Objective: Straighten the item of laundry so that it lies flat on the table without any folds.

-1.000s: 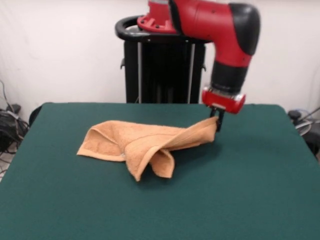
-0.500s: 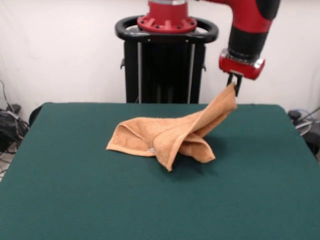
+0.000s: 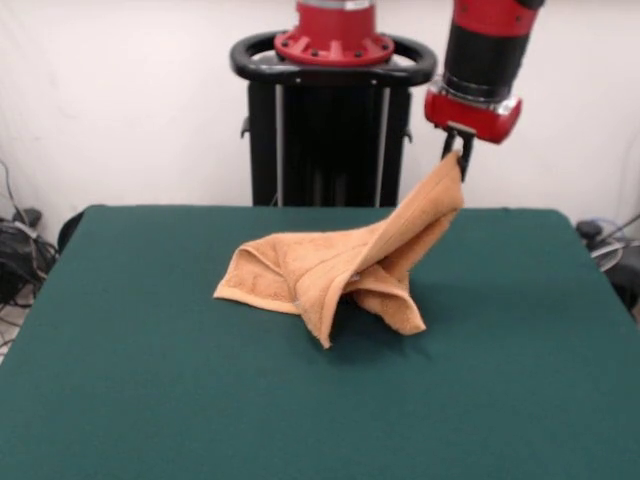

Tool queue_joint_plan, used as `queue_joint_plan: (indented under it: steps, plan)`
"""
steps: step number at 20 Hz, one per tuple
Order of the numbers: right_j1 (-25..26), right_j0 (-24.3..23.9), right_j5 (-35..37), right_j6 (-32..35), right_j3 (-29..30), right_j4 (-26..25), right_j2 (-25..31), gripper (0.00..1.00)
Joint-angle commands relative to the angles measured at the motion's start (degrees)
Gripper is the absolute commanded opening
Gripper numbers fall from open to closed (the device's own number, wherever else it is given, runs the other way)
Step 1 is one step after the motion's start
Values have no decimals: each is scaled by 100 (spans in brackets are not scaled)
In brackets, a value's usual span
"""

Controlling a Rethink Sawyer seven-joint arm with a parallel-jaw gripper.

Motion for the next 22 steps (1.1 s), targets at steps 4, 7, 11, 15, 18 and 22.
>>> queue_joint_plan:
  steps: [4,7,11,15,18,22]
  plan:
    - [-375,580,2158,1522,-1186,-421,-936,0]
    - [-483,603,2735,1514,-1467,-568,-1066,0]
    - [-579,608,3151,1533,-1666,-663,-1122,0]
    - [-635,596,3260,1526,-1675,-686,-1129,0]
    - [-667,592,3222,1559,-1607,-661,-1092,0]
    - [-710,645,3311,1632,-1624,-649,-1132,0]
